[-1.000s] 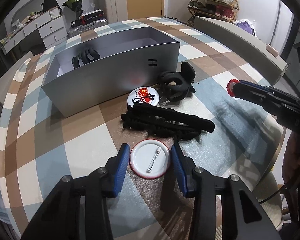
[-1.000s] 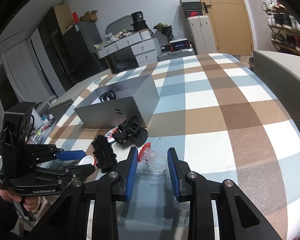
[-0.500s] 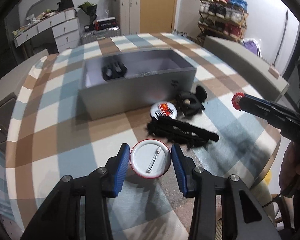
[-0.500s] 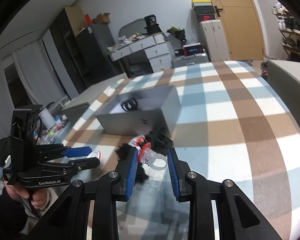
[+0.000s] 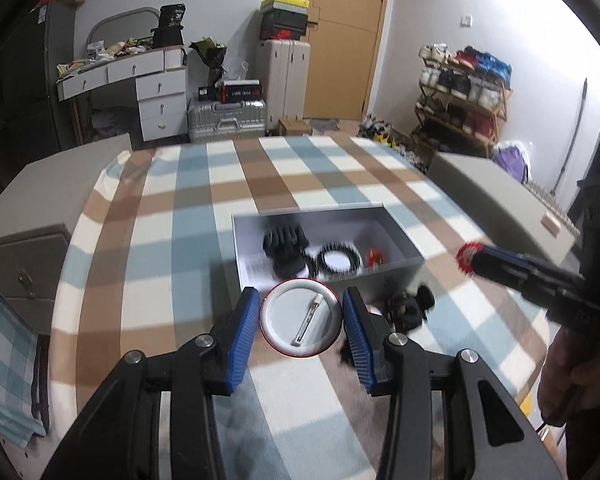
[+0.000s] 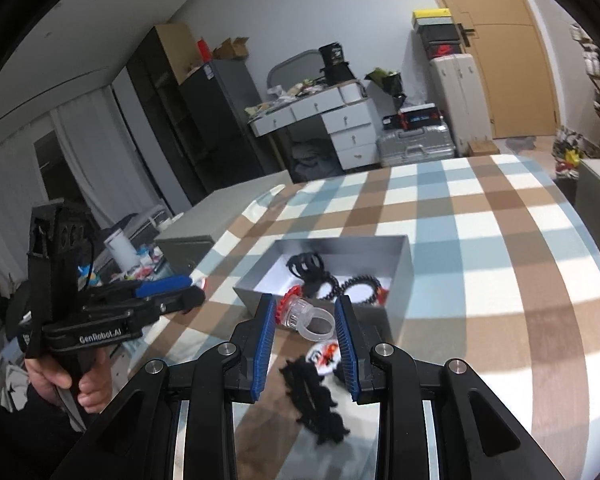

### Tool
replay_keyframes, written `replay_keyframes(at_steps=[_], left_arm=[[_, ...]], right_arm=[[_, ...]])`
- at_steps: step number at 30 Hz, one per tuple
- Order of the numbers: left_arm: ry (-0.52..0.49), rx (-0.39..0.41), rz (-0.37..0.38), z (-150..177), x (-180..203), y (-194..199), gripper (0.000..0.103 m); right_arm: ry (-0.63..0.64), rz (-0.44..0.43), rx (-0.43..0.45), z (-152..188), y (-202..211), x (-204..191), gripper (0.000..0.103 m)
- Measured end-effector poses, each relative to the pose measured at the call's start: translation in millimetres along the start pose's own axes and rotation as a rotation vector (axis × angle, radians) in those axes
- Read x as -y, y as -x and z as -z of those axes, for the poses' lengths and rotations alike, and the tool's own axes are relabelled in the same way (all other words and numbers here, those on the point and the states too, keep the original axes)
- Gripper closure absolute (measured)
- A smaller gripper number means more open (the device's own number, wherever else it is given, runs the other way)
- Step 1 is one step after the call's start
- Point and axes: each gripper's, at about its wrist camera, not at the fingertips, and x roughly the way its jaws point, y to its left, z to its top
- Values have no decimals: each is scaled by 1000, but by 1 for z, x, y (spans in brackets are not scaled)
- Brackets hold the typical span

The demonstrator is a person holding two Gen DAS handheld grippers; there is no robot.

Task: Organize jewelry
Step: 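Carry the ring and badge into the box and open both grippers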

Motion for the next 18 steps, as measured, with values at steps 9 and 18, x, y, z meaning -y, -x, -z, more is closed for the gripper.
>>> replay_keyframes(at_steps=[9, 18], left_arm=[[-3, 6, 51, -24, -2, -30, 66], [-12, -44, 118, -34, 5, -64, 66]], right_arm=[[17, -1, -16, -29, -32, 12, 74], [16, -3, -12, -50, -57, 34, 74]])
